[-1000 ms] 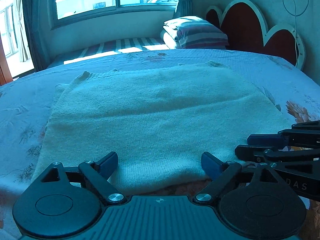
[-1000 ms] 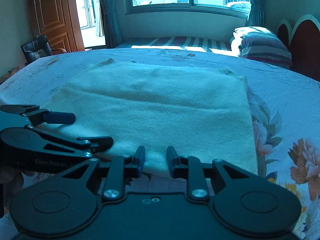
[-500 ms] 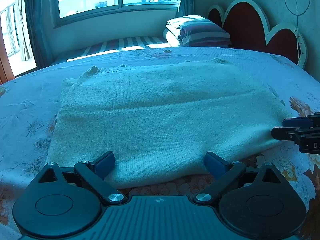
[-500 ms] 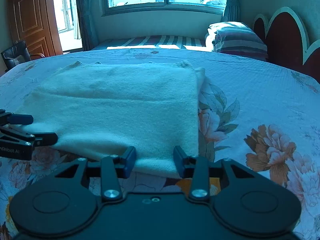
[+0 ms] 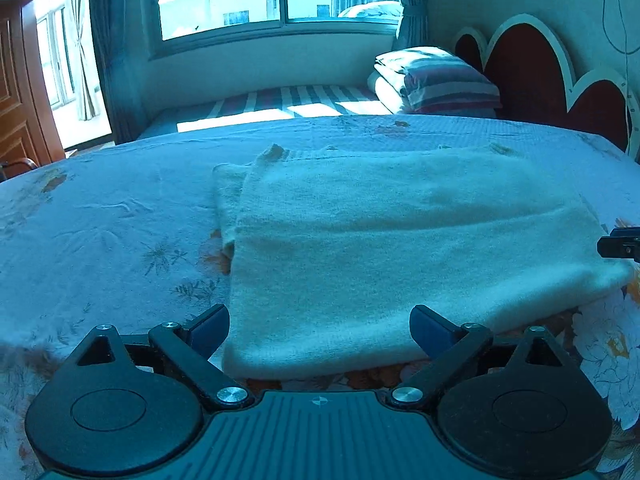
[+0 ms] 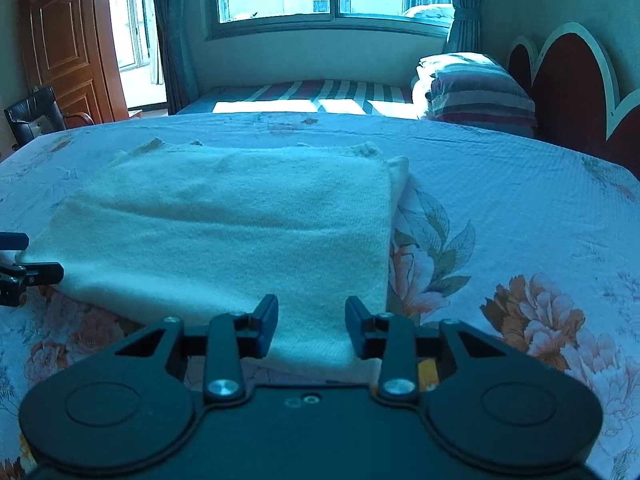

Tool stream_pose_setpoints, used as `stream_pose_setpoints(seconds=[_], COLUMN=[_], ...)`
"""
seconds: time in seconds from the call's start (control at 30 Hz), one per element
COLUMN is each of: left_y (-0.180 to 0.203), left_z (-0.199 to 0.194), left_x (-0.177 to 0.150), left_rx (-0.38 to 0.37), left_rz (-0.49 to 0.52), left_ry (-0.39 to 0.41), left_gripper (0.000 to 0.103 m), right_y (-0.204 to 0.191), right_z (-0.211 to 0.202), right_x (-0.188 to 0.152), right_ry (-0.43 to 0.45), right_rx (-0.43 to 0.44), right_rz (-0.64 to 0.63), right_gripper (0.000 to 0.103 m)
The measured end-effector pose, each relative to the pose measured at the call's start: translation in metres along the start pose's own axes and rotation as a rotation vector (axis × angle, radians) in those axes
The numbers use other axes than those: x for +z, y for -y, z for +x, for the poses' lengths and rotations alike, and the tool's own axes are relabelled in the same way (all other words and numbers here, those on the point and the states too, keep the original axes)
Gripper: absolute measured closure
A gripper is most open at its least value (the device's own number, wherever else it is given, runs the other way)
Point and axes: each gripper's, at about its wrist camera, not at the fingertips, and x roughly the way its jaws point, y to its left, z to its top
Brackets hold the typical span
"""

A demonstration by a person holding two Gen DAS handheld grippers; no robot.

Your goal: Fold small clothes

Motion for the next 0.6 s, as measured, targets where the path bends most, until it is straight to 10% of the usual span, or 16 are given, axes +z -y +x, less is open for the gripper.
stream_pose_setpoints(seconds=[0.2,0.43,0.5,0.6], left_y=[-0.017,-0.049,-0.053,-0.056], left_z=[0.018,0.037,0.052,0.080], left_x=[-0.001,0.027,0.036,0.039], left_rx=[0.025,0.002,0.009,-0.001], left_rz=[-0.027,-0.072,-0.059,-0.088], left_ry=[-0.057,-0.004,-0.010,-0.091], left_gripper=[0.006,0.007,0.010,0.013], right_y=[0.007,0.022,0.029,0.034], right_z=[0.031,0.020,0.033,0.061], right_x=[0.005,0.025,0.036,0.041], right_ry=[-0.076,0.044,0.032,-0.008], right_rx=[0.004,0.016,0.037,0.017], right_rz=[0.000,0.011,0.016,-0.009], right_gripper=[0.065,0.069,0.102,0.102])
